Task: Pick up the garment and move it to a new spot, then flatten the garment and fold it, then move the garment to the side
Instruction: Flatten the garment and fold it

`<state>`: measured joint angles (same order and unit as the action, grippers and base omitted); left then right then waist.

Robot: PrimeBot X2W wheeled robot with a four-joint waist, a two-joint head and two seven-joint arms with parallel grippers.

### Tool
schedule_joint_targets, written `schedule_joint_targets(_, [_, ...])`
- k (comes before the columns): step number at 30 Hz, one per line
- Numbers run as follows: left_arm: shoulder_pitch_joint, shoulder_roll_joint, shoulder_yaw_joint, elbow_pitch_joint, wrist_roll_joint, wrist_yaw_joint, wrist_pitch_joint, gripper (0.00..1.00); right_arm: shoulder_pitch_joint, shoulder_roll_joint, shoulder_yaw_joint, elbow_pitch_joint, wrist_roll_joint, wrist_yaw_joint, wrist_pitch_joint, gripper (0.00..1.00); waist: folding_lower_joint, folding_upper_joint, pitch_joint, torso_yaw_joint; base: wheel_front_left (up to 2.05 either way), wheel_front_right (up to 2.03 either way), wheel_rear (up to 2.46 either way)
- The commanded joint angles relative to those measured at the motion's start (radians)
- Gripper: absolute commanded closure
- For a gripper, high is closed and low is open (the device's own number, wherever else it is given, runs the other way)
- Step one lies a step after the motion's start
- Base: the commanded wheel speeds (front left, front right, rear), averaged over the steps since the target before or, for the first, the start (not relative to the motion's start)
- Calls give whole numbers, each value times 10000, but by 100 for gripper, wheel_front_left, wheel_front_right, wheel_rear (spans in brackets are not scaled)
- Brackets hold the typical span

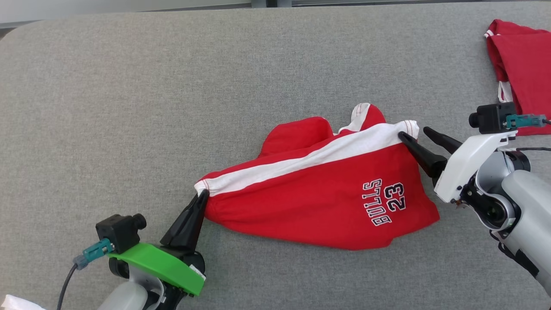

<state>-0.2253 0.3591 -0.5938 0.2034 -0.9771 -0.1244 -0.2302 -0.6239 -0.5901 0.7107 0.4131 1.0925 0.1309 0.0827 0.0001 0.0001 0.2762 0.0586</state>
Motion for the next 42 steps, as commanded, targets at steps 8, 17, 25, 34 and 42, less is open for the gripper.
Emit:
schedule_joint_targets(8, [-336,110,-135,153,-65,-60,-100,100,-577,-191,851,-3,648,-6,-692,100,-1,-1,146,44,0,0,0])
schedule_joint_targets(17, [-1199,477,-167,-548,-219,-74,130,100,-1414,-835,1190,-650,1150,-6,-2349,100,-1,-1,176,-258,0,0,0])
schedule_joint_targets(25, [-6232,1290,-155,-1600,-32,-76,2185,100,-4669,-1625,738,-403,209,-6,-3297,100,-1,-1,1173,-985,0,0,0])
schedule_joint_targets(34, [-12878,246,-652,1659,1356,-67,847,100,-8993,-998,-1142,218,-2464,-8,-3479,100,-1,-1,3437,-2004,0,0,0])
schedule_joint_targets(42, [-13246,167,-2100,2071,764,-67,-302,100,-8418,-1057,-1797,-1030,-3431,-5,-3477,100,-1,-1,3971,-1844,0,0,0])
